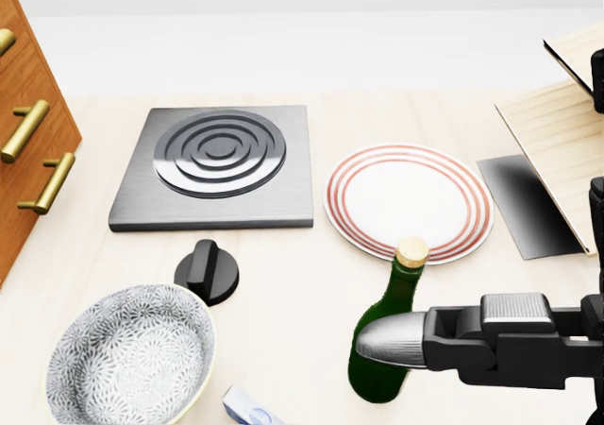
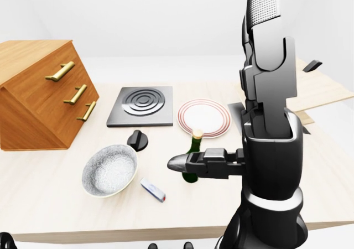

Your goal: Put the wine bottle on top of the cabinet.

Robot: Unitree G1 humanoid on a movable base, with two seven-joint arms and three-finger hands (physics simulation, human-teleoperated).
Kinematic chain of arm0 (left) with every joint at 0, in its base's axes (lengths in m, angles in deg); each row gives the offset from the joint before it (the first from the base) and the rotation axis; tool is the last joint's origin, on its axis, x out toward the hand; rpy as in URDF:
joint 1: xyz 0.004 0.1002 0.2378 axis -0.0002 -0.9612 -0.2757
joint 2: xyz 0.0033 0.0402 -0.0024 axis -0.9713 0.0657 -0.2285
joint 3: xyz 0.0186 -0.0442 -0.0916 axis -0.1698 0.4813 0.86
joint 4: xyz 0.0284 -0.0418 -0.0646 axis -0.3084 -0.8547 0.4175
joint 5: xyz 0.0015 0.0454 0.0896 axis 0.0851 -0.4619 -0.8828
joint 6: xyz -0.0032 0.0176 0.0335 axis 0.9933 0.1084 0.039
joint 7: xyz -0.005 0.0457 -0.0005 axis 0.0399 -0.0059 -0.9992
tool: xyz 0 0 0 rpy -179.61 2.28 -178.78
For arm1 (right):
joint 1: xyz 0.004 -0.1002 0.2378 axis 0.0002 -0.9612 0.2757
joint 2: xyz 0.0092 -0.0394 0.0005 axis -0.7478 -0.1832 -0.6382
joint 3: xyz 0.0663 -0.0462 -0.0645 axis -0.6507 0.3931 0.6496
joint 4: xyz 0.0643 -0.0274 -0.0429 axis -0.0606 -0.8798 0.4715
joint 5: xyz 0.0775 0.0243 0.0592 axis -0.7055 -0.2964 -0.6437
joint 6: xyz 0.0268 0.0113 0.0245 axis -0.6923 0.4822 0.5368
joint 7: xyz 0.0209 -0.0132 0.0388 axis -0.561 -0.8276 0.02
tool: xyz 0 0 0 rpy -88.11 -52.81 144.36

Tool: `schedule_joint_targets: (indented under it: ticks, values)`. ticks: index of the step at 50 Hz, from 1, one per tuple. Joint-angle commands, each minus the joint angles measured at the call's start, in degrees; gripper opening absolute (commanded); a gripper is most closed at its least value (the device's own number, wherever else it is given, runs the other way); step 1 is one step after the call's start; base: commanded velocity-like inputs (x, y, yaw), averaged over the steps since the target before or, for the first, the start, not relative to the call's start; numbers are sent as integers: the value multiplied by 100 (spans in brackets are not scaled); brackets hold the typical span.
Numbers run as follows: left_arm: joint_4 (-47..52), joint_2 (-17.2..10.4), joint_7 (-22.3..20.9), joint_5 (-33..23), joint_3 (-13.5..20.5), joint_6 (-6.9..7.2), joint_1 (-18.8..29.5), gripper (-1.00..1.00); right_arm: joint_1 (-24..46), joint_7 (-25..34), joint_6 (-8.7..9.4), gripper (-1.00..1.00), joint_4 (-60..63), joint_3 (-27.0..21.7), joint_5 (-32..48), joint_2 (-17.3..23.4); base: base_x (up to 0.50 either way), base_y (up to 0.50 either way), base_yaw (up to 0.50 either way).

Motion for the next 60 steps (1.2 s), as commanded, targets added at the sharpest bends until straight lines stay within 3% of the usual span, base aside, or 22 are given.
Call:
schedule_joint_targets:
  ticks: [1,10,12,15,34,41,45,60]
  values:
    - [-565,119,0,-197,-310,0,-115,100,-71,-148,0,100,1,214,28,34,26,0,0]
    - [-539,271,0,-403,-379,0,-92,100,-134,-534,0,100,1,217,-342,331,14,1,0]
    - [-500,330,-51,-470,-382,0,-125,100,-221,-608,0,100,1,417,-115,579,0,0,0]
    - [-500,371,-100,-518,-361,0,-134,100,-267,-639,0,100,1,506,-15,644,0,40,0]
    - [-515,446,-211,-622,-319,0,-171,100,-458,-673,0,100,1,330,-193,618,0,50,0]
    - [-491,554,-302,-803,-415,0,-201,100,-859,-910,0,100,-20,83,-748,692,0,50,0]
    - [-477,607,-368,-838,-369,0,-209,100,-1013,-1082,0,100,1,-255,-1264,738,0,0,0]
    - [-510,663,-421,-952,-432,0,-235,100,-1345,-1056,0,100,0,-1340,-2040,1099,0,0,0]
